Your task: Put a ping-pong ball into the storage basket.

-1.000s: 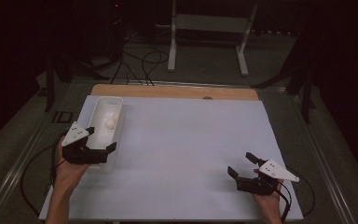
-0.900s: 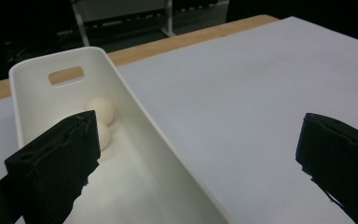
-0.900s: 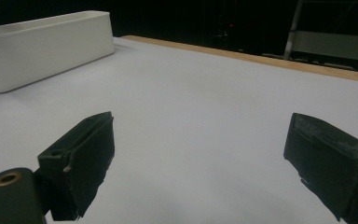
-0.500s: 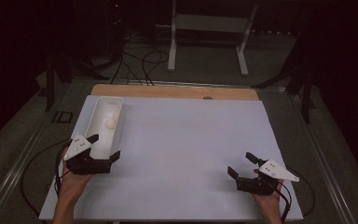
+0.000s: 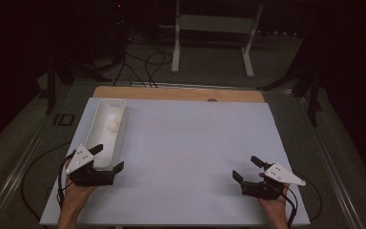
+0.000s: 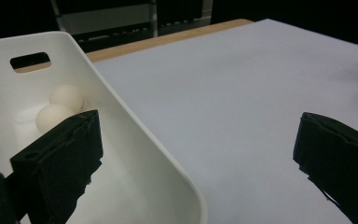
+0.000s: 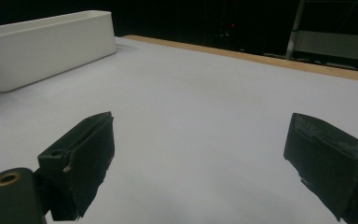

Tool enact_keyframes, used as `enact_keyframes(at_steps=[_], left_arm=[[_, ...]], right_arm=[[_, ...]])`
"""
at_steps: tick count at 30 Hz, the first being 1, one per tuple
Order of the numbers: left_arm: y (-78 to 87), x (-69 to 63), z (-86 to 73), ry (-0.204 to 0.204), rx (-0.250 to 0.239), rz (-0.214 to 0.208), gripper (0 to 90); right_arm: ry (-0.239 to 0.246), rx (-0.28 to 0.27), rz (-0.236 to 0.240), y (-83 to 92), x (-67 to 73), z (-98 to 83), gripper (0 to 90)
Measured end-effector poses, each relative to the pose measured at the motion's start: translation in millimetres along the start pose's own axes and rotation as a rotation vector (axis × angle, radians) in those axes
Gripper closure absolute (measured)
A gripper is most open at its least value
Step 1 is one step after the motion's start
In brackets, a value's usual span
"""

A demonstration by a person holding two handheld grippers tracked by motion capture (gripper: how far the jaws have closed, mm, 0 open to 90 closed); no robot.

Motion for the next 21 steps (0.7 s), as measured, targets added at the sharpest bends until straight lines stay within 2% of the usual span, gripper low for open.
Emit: enact_keyframes(at_steps=[9,17,21], left_arm=[[2.9,-0.9,-2.5,-0.011,-0.026,0.011,2.5],[5.9,3.5,-2.9,0.022,-0.051,0.016,3.1],[5.9,3.6,-3.3,0.021,-0.053,0.012,3.1]], right_arm=[[0.003,0.003,0.004,-0.8,0.1,-0.4,8.4],[0.01,0.014,0.014,-3.4,1.1,-1.8,8.4],[0.01,0.017,0.016,-4.4,1.3,-2.5,8.4]])
Point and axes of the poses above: each handheld gripper's, and its own axes: y roughly backward along the jaws, z roughly out of its top, x roughly to its left, the point moved 8 cm from there along -y, roughly forward along the jaws, and after that the axes turned 14 degrees about z, right-handed, at the moved point
